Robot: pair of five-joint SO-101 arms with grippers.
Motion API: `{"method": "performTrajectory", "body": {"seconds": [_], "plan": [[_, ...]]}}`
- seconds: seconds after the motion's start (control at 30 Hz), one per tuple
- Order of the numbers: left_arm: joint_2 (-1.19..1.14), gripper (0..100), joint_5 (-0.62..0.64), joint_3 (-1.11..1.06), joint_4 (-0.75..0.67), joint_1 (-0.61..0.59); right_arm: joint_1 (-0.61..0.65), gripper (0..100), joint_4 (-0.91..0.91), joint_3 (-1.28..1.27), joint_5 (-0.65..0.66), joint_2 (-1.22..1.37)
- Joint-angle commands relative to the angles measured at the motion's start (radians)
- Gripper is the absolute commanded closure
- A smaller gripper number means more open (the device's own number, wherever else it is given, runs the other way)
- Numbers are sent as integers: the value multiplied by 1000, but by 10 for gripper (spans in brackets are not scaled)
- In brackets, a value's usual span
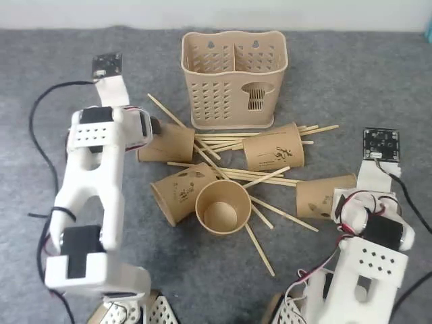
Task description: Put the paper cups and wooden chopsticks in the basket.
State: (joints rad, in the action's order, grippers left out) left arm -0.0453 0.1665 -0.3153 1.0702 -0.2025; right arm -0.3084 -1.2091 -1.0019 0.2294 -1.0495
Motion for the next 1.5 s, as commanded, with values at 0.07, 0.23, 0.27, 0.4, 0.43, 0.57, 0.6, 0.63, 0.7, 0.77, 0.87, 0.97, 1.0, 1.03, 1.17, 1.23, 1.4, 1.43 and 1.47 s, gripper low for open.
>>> {"method": "performTrajectory", "body": {"seconds": [0.07,0.23,0.27,0.4,0.43,0.57,0.6,0.63,0.7,0.77,0.87,0.97,1.0,1.03,1.17,1.23,1.4,1.43,1.47], "plan": [[-58,934,9,33,-46,11,-12,771,19,6,-11,-7],[-58,988,9,28,-38,58,-12,771,15,5,-12,-7],[-58,988,9,27,-31,64,-12,771,15,5,-12,-7],[-58,988,9,28,-20,66,-30,772,13,5,-12,-7],[-58,988,9,31,-20,63,-41,772,15,5,-12,-7],[-57,988,9,35,-9,58,-53,772,18,5,-12,-7],[-57,988,9,39,-5,52,-53,772,18,5,-12,-7],[-57,987,9,51,2,43,-53,772,18,5,-12,-7],[-57,952,9,84,35,21,-54,772,18,5,-11,-7],[-57,882,9,114,69,-5,-54,772,16,5,-9,-7],[-58,782,9,137,94,-37,-54,772,16,5,-9,-7],[-61,758,9,137,89,-55,-53,772,16,5,-9,-7],[-68,758,8,137,89,-57,-50,772,16,5,-9,-7],[-71,758,8,134,87,-55,-50,772,15,5,-9,-7],[-87,758,8,96,40,-20,-48,772,15,5,-11,-7],[-97,767,8,68,12,6,-48,772,21,-6,-11,-7],[-100,830,5,-7,-43,86,-48,772,24,-21,-11,-7],[-100,844,3,-16,-51,94,-48,772,24,-21,-11,-7],[-101,854,3,-24,-58,95,-48,772,24,-21,-11,-7]]}}
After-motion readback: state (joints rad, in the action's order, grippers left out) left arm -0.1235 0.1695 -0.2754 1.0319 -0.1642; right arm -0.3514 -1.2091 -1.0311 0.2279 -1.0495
